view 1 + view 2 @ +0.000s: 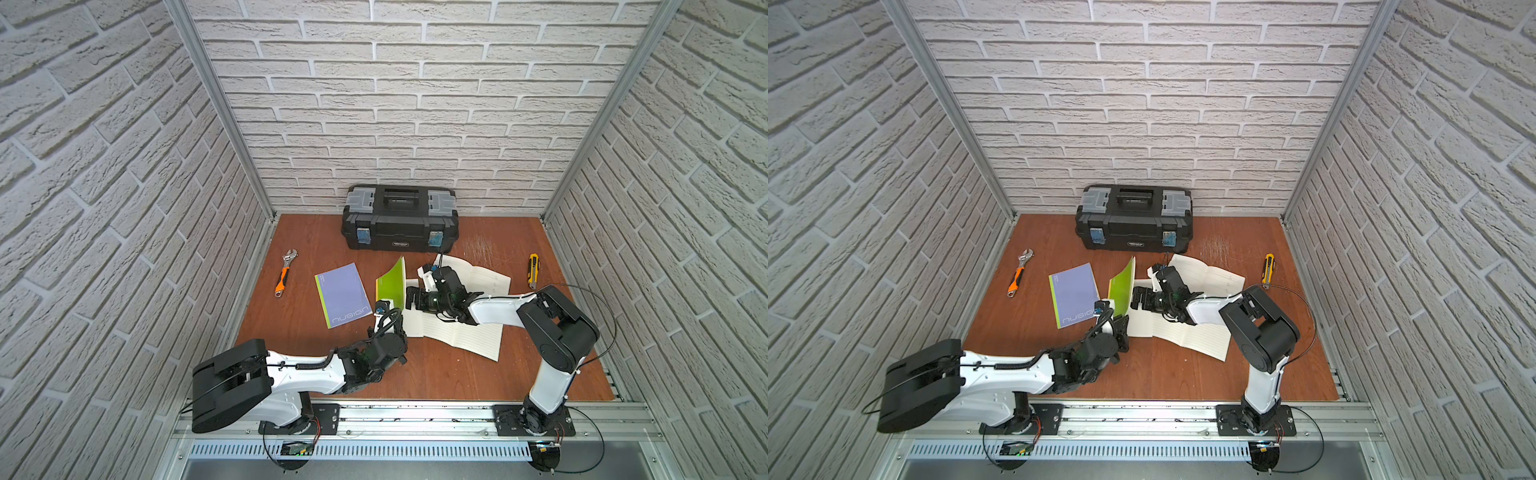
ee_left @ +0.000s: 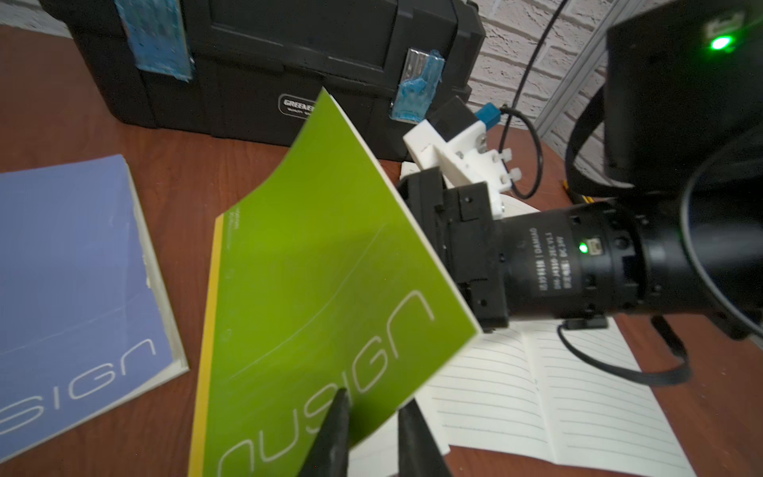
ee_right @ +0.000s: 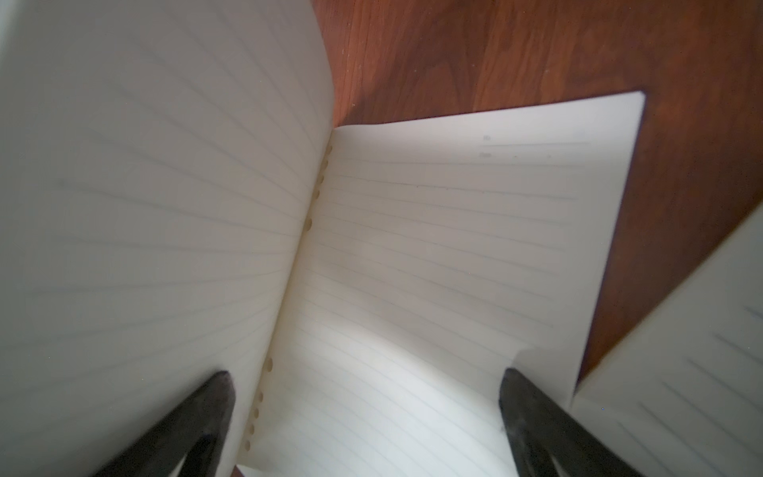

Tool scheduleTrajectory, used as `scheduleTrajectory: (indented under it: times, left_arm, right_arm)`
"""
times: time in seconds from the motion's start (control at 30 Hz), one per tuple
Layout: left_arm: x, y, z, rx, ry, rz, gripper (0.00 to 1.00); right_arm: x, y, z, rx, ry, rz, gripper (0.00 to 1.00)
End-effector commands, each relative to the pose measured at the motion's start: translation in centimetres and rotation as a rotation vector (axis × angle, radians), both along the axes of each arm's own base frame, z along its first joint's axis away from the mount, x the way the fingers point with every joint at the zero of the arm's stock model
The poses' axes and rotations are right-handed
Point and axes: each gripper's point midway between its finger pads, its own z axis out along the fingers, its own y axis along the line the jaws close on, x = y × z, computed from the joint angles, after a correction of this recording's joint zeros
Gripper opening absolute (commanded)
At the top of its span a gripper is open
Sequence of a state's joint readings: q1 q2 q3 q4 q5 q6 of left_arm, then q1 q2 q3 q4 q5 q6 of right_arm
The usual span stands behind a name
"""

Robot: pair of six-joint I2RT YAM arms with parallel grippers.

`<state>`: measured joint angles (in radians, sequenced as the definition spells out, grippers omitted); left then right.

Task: Close the notebook
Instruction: Close the notebook at the center of the board.

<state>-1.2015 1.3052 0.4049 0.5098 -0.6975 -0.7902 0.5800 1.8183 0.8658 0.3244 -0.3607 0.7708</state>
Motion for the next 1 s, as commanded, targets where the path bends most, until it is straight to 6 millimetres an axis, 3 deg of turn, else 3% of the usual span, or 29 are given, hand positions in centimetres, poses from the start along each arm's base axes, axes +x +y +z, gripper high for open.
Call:
scheduleTrajectory:
  times: [0.0,0.13,0.33,0.5,0.8,0.97]
  left_arm:
    - [-0.9,-2.0,1.6,-0.064,-0.009,-0.105,0.34]
    - [-1.4,-2.0,1.8,-0.054,0.015,-0.140,0.40]
    - [-1.8,-0.8,1.5,-0.053,0.011,-0.134,0.41]
    - [-1.9,0.0,2.9,-0.080,-0.020,-0.128,0.41]
    - [0.1,3.9,5.3,-0.164,-0.003,-0.051,0.40]
    - [2.4,5.6,3.2,-0.197,0.145,-0.008,0.40]
  right_arm:
    - [-0.5,-0.1,-1.3,-0.029,0.028,0.003,1.00]
    - [-0.5,-0.1,-1.5,-0.033,0.029,0.003,1.00]
    - [-0.5,-0.3,-1.4,-0.040,0.028,0.004,1.00]
    - [-0.6,-0.4,-1.3,-0.048,0.025,0.003,1.00]
    - [-0.7,-0.8,-0.3,-0.068,0.006,0.007,1.00]
    - [-0.6,-0.7,0.2,-0.065,-0.002,0.010,1.00]
